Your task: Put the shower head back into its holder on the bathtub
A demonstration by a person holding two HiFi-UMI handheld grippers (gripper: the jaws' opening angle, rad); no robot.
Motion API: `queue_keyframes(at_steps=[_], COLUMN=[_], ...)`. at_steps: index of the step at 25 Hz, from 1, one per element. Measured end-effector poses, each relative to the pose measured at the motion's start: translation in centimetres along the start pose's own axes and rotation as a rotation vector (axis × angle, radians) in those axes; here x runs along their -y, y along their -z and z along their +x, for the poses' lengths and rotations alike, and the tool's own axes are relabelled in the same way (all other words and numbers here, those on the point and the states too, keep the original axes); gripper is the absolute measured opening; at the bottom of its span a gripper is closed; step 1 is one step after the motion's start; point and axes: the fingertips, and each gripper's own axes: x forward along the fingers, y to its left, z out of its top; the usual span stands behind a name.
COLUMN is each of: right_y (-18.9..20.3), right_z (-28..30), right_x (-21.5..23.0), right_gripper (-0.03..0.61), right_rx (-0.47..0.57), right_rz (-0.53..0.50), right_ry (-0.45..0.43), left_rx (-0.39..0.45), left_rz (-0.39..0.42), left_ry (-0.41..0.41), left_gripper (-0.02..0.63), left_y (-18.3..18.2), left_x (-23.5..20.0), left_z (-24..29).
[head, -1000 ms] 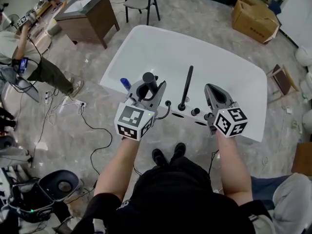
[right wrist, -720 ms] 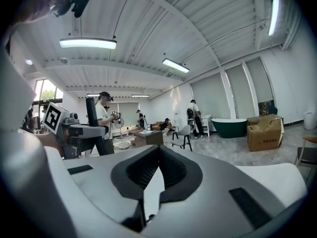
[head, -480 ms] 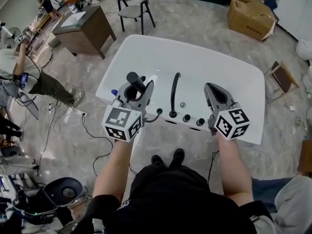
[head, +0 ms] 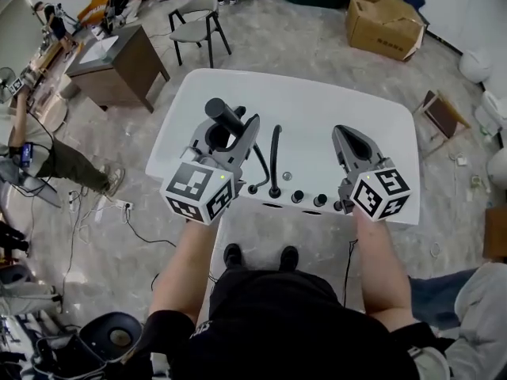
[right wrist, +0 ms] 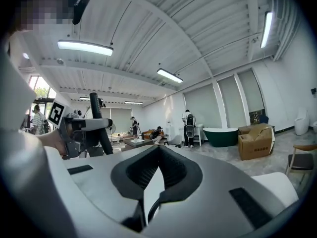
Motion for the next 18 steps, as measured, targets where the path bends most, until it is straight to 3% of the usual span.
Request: queue_keyframes(at_steps=[10,14,18], right_y=[0.3,1.5,2.6], right_z=[4.0,5.8,5.8], right_x=[-8.0,-11.6,-12.3], right_gripper=[0.014,0.014,0.014], right_rx=[0.036,0.022,-0.003], right_rz=[0.029,0.043,0.052], right_ry=[0.186,0.215,0.249], left_rx=[-0.013,-0.022,-0.036], left_rz=[-0.02,-0.017,-0.048], left_ry=[0.214,0.282,0.328], left_gripper=[0.117,0.117,0.117], left_y=[2.4,3.0,4.3], left_x=[-6.5,-8.3,-8.3], left_z=[-3.8,-5.2,-5.0])
